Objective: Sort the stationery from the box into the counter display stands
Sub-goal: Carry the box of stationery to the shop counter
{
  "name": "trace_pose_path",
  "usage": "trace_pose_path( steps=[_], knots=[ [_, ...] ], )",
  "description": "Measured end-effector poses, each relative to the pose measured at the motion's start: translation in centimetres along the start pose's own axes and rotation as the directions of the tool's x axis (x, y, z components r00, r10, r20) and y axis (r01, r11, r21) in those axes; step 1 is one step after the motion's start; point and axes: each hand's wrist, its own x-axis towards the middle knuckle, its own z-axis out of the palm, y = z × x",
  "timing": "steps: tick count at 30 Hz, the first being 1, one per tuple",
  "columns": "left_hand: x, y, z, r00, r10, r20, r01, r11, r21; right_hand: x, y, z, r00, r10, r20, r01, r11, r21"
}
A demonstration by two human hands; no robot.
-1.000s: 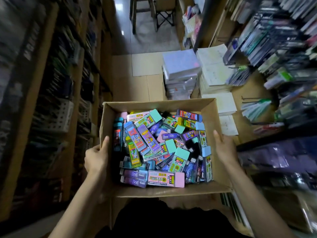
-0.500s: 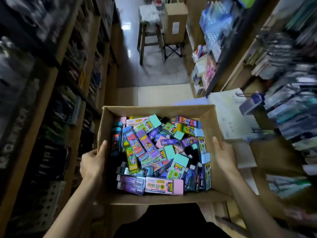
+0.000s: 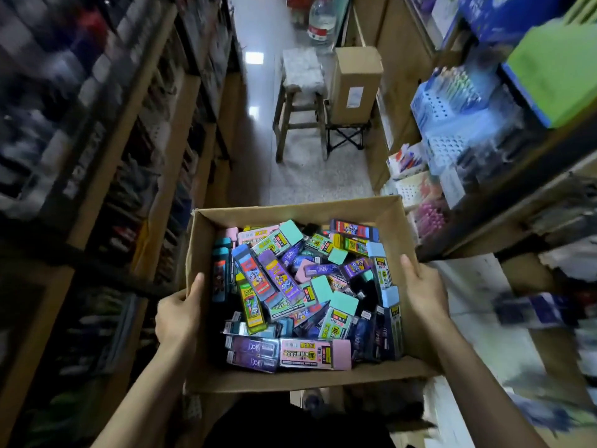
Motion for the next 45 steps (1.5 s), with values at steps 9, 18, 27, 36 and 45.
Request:
trace_pose_path(
  steps=[9,18,27,36,45],
  knots=[
    [16.7,15.2,5.2,0.996,0.057,0.066,-0.06,0.997,0.057,14.3,-11.4,4.9,0.996,0.086,-0.038,-0.084,0.995,0.044],
    [30.0,30.3,12.0,0.995,0.069,0.071,-0.073,0.996,0.053,31.5,-22.7,8.2,0.994,0.095,-0.046,-0.091,0.994,0.065],
    [41.0,45.1,18.9,0.999,0.017,0.033,-0.017,1.0,0.016,48.8,-34.4,8.8,0.998,0.059,-0.027,-0.058,0.998,0.029],
    [55.2,58.8,26.1,0.988,0.11,0.104,-0.114,0.993,0.035,62.0,-43.2,12.7,0.98,0.176,-0.098,-0.167,0.981,0.097],
    [66.6,73.9,32.5,0.936,0.227,0.269,-0.265,0.957,0.114,71.1,-50.5,14.6,0.923,0.332,-0.195,-0.287,0.931,0.227]
  ],
)
